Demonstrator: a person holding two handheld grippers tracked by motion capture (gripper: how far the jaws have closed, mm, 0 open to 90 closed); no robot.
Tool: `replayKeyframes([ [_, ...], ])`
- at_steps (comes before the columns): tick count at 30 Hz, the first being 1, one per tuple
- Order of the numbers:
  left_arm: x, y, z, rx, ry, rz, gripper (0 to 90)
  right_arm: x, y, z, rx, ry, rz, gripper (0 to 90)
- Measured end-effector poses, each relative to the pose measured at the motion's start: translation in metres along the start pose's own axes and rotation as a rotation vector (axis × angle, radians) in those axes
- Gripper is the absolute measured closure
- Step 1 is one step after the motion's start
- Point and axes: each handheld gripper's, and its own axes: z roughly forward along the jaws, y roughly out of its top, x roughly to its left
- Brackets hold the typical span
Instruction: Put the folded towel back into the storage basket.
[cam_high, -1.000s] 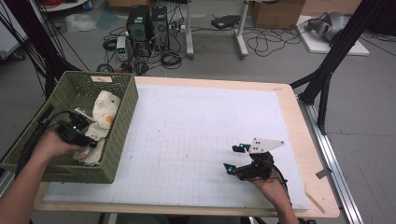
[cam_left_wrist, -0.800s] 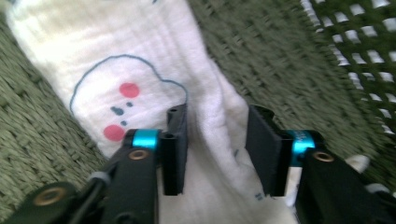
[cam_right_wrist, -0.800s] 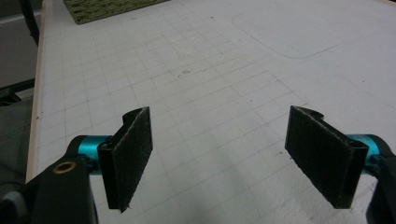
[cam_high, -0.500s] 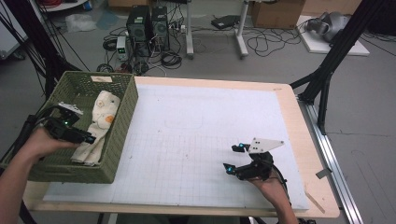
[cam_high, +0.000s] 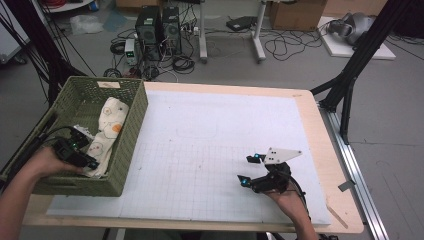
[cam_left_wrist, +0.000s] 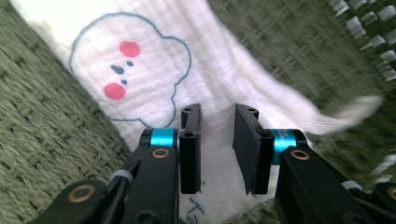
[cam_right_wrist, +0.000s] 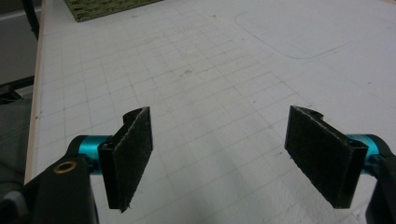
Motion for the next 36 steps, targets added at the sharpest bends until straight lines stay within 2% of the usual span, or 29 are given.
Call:
replayKeyframes([
  [2, 0.003, -0.001, -0.007, -0.035, 0.010, -0.020, 70.3, -0.001, 0.000, -0.001, -0.004, -0.004, 0.001, 22.7],
  [3, 0.005, -0.002, -0.014, -0.084, -0.004, -0.036, 70.3, -0.001, 0.000, -0.001, -0.002, 0.001, 0.007, 22.7],
  [5, 0.010, -0.004, -0.023, -0.159, -0.002, -0.064, 69.2, -0.001, 0.000, -0.001, -0.002, 0.001, 0.006, 22.7],
  [8, 0.017, -0.007, -0.031, -0.186, 0.044, -0.106, 66.8, -0.001, 0.000, 0.000, 0.000, -0.001, 0.001, 22.7],
  [9, 0.019, -0.007, -0.031, -0.173, 0.062, -0.126, 64.8, -0.001, 0.000, -0.001, -0.001, -0.002, 0.001, 22.7],
  [11, 0.022, -0.008, -0.023, -0.109, 0.100, -0.169, 55.6, -0.001, 0.000, -0.001, -0.003, -0.004, 0.006, 22.8],
  [13, 0.023, -0.008, -0.014, -0.027, 0.156, -0.168, 50.9, -0.001, 0.000, -0.001, -0.003, -0.004, 0.005, 22.8],
  [15, 0.023, -0.010, -0.006, 0.030, 0.152, -0.166, 49.5, -0.001, 0.000, -0.001, -0.002, -0.003, 0.003, 23.2],
  [16, 0.022, -0.010, -0.004, 0.052, 0.165, -0.169, 50.6, -0.001, 0.000, -0.001, 0.000, -0.002, 0.000, 23.3],
  [17, 0.023, -0.010, -0.003, 0.057, 0.156, -0.178, 50.9, 0.000, 0.000, 0.000, 0.000, -0.001, 0.000, 23.4],
  [18, 0.023, -0.010, -0.004, 0.053, 0.121, -0.181, 56.7, 0.000, 0.000, 0.000, 0.002, 0.001, 0.003, 23.4],
  [19, 0.022, -0.010, -0.004, 0.049, 0.097, -0.177, 67.0, 0.000, 0.000, 0.000, 0.001, 0.000, 0.000, 23.4],
  [21, 0.022, -0.009, -0.004, 0.051, 0.072, -0.186, 81.9, 0.000, 0.001, 0.001, 0.001, 0.000, 0.000, 23.4],
  [22, 0.022, -0.008, -0.005, 0.057, 0.067, -0.193, 85.3, 0.000, 0.001, 0.001, -0.001, 0.001, -0.002, 23.5],
  [23, 0.023, -0.009, -0.007, 0.060, 0.044, -0.204, 86.1, 0.000, 0.001, 0.001, -0.001, 0.004, -0.003, 23.6],
  [24, 0.023, -0.010, -0.008, 0.044, 0.021, -0.206, 86.4, 0.000, 0.001, 0.001, -0.002, 0.004, -0.004, 23.7],
  [26, 0.020, -0.009, -0.011, 0.020, 0.005, -0.194, 86.7, 0.000, 0.001, 0.001, -0.001, 0.005, -0.003, 23.7],
  [28, 0.020, -0.009, -0.011, 0.020, 0.003, -0.191, 86.7, 0.000, 0.001, 0.000, -0.001, 0.003, -0.003, 23.7],
  [30, 0.019, -0.010, -0.009, 0.028, -0.042, -0.190, 86.9, 0.000, 0.001, 0.001, 0.000, 0.004, -0.001, 23.7],
  [33, 0.018, -0.009, -0.005, 0.071, -0.033, -0.163, 86.4, 0.001, 0.001, 0.002, 0.005, 0.004, 0.000, 23.7],
  [36, 0.021, -0.009, -0.008, 0.040, -0.043, -0.178, 83.4, 0.000, 0.001, 0.002, 0.005, 0.002, 0.000, 23.7],
])
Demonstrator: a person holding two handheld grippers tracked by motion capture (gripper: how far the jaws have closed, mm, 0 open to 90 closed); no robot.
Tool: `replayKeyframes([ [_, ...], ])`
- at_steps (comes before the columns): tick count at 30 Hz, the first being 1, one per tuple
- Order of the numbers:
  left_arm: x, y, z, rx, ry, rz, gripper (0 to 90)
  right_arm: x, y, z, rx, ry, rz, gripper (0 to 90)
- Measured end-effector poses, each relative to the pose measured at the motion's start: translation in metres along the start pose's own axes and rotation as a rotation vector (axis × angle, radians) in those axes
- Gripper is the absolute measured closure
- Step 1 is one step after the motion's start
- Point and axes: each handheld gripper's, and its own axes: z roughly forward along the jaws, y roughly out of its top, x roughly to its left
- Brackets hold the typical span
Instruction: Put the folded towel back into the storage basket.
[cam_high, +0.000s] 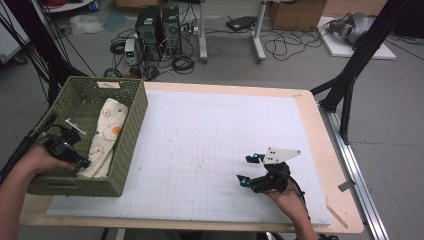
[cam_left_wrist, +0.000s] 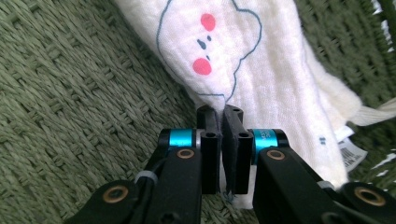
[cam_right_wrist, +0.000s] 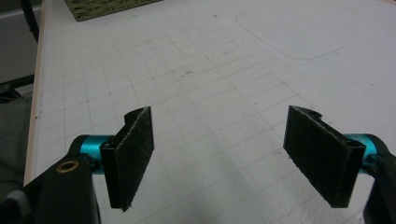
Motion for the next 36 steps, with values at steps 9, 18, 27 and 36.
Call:
replayKeyframes([
  [9, 0.006, 0.025, -0.033, -0.363, 0.097, 0.030, 80.8, -0.002, 0.000, -0.002, -0.003, -0.006, 0.004, 23.7],
  [18, 0.030, 0.067, -0.003, -0.686, 0.188, -0.090, 89.5, 0.000, -0.004, -0.011, -0.005, -0.039, 0.025, 23.7],
  [27, 0.040, 0.074, 0.029, -0.513, 0.255, -0.141, 81.3, 0.000, -0.008, -0.015, -0.016, -0.058, 0.045, 23.7],
  [36, 0.034, 0.074, 0.034, -0.411, 0.306, -0.124, 78.4, 0.002, -0.010, -0.019, -0.027, -0.055, 0.033, 23.7],
])
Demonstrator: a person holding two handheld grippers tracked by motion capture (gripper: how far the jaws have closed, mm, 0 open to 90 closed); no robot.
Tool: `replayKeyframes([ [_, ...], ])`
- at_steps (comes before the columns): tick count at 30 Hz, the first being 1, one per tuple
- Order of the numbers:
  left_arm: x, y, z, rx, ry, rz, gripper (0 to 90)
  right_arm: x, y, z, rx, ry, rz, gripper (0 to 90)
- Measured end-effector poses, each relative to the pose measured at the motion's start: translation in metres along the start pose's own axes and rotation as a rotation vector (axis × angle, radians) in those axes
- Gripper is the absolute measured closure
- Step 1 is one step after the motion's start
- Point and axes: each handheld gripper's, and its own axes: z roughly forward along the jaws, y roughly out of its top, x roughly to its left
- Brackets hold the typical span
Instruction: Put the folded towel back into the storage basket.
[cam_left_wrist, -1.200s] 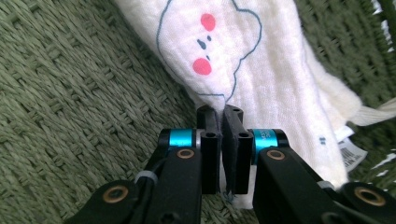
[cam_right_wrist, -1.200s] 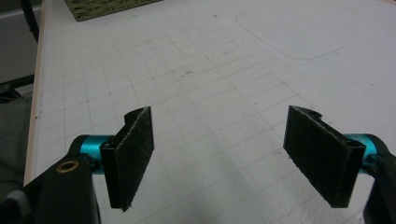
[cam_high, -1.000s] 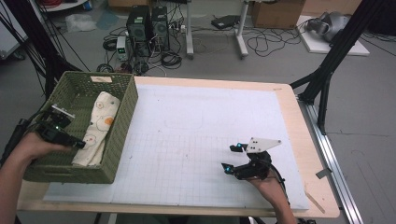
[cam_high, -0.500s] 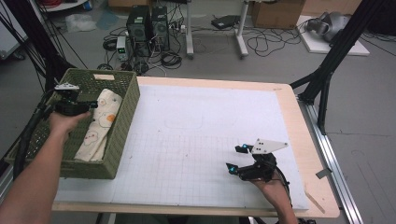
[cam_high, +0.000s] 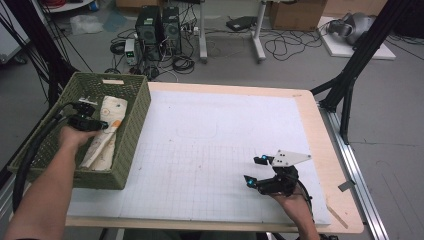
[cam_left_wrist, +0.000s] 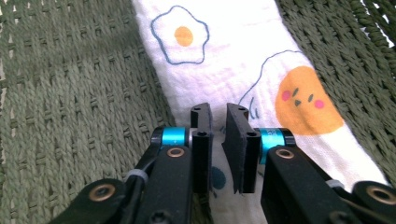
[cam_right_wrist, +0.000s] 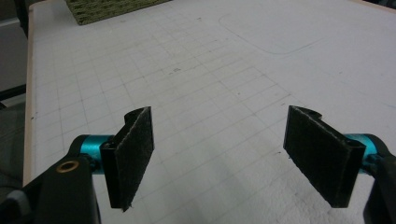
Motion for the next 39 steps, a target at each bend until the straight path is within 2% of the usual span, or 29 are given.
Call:
replayKeyframes([
  [2, -0.003, 0.003, -0.005, -0.004, 0.008, 0.012, 73.2, 0.000, 0.000, 0.000, -0.002, 0.003, 0.001, 23.7],
  [4, -0.008, 0.008, -0.015, -0.039, -0.011, 0.038, 71.5, -0.001, 0.001, 0.001, -0.005, 0.006, -0.005, 23.7],
  [8, -0.021, 0.009, -0.038, -0.096, -0.028, 0.141, 69.8, -0.001, 0.002, 0.004, 0.005, 0.027, -0.011, 23.7],
  [10, -0.025, 0.004, -0.049, -0.122, -0.051, 0.147, 69.2, 0.000, 0.003, 0.005, 0.006, 0.034, -0.020, 23.7],
  [12, -0.027, -0.004, -0.055, -0.118, -0.054, 0.161, 68.2, 0.001, 0.004, 0.007, 0.011, 0.044, -0.027, 23.7],
  [14, -0.030, -0.012, -0.056, -0.071, -0.044, 0.189, 68.2, 0.003, 0.005, 0.008, 0.010, 0.052, -0.031, 23.7],
  [15, -0.030, -0.015, -0.056, -0.033, -0.063, 0.199, 69.0, 0.003, 0.005, 0.008, 0.011, 0.054, -0.037, 23.7],
  [18, -0.033, -0.016, -0.057, 0.038, -0.117, 0.172, 75.1, 0.004, 0.005, 0.009, 0.015, 0.057, -0.040, 23.7],
  [20, -0.038, -0.020, -0.053, 0.115, -0.111, 0.205, 76.4, 0.005, 0.005, 0.008, 0.012, 0.061, -0.045, 23.7],
  [21, -0.039, -0.022, -0.051, 0.140, -0.148, 0.208, 77.2, 0.005, 0.005, 0.008, 0.012, 0.061, -0.043, 23.8],
  [23, -0.043, -0.026, -0.047, 0.197, -0.186, 0.227, 78.0, 0.006, 0.005, 0.008, 0.014, 0.060, -0.050, 23.7],
  [25, -0.047, -0.029, -0.043, 0.258, -0.181, 0.251, 78.9, 0.006, 0.005, 0.008, 0.013, 0.063, -0.051, 23.7],
  [30, -0.051, -0.036, -0.046, 0.276, -0.196, 0.252, 78.8, 0.010, 0.004, 0.006, 0.013, 0.065, -0.051, 23.7],
  [33, -0.053, -0.043, -0.051, 0.281, -0.221, 0.249, 78.5, 0.013, 0.003, 0.005, 0.008, 0.064, -0.049, 23.8],
  [36, -0.057, -0.049, -0.056, 0.280, -0.250, 0.258, 78.2, 0.015, 0.002, 0.005, 0.020, 0.064, -0.050, 23.7],
  [39, -0.060, -0.051, -0.061, 0.264, -0.247, 0.270, 75.6, 0.015, 0.002, 0.006, 0.021, 0.062, -0.050, 23.7],
])
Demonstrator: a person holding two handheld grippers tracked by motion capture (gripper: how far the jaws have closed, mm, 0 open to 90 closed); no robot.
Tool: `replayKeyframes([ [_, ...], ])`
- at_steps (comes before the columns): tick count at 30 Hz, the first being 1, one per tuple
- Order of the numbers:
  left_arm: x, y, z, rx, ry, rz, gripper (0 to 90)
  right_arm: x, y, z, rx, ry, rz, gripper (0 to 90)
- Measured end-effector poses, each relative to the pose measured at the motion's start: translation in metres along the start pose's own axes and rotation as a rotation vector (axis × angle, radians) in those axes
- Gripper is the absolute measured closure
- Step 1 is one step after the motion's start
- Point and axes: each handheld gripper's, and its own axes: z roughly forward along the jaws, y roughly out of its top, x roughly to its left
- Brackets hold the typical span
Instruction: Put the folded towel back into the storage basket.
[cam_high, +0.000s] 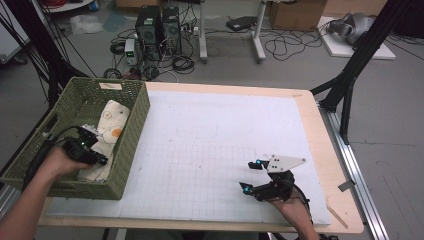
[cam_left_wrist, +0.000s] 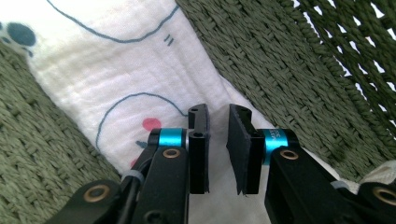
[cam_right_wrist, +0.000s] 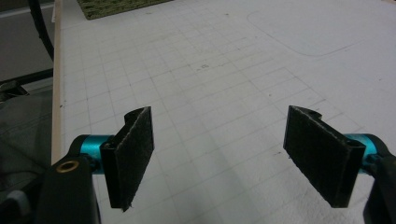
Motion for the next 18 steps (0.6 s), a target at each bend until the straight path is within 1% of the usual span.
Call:
replayKeyframes([
  [2, 0.000, 0.000, -0.004, -0.041, 0.031, 0.009, 71.6, 0.000, 0.001, 0.001, 0.001, 0.002, 0.000, 23.7],
  [3, 0.000, 0.001, -0.005, -0.060, 0.033, 0.004, 71.1, 0.000, 0.001, 0.002, -0.002, 0.002, -0.001, 23.7],
  [5, 0.001, 0.001, -0.007, -0.084, 0.043, 0.011, 71.0, 0.000, 0.002, 0.004, -0.001, 0.005, -0.007, 23.6],
  [8, 0.002, 0.002, -0.010, -0.103, 0.036, 0.005, 70.3, 0.001, 0.003, 0.005, -0.001, 0.011, -0.007, 23.5],
  [10, 0.005, 0.002, -0.014, -0.108, 0.035, 0.003, 69.2, 0.000, 0.003, 0.005, 0.000, 0.008, -0.004, 23.0],
  [11, 0.006, 0.001, -0.016, -0.116, 0.033, -0.001, 69.5, 0.000, 0.003, 0.005, -0.001, 0.009, -0.004, 22.9],
  [12, 0.008, 0.000, -0.019, -0.134, 0.016, -0.014, 71.4, 0.000, 0.003, 0.005, -0.001, 0.011, -0.006, 22.9],
  [13, 0.010, -0.001, -0.022, -0.146, 0.015, -0.021, 72.2, 0.000, 0.003, 0.005, -0.003, 0.011, -0.008, 22.9],
  [15, 0.012, -0.003, -0.025, -0.177, 0.026, -0.017, 72.3, 0.000, 0.003, 0.006, -0.003, 0.013, -0.010, 22.9],
  [18, 0.014, -0.006, -0.028, -0.193, 0.046, -0.014, 72.2, 0.000, 0.004, 0.007, -0.003, 0.013, -0.010, 22.9],
])
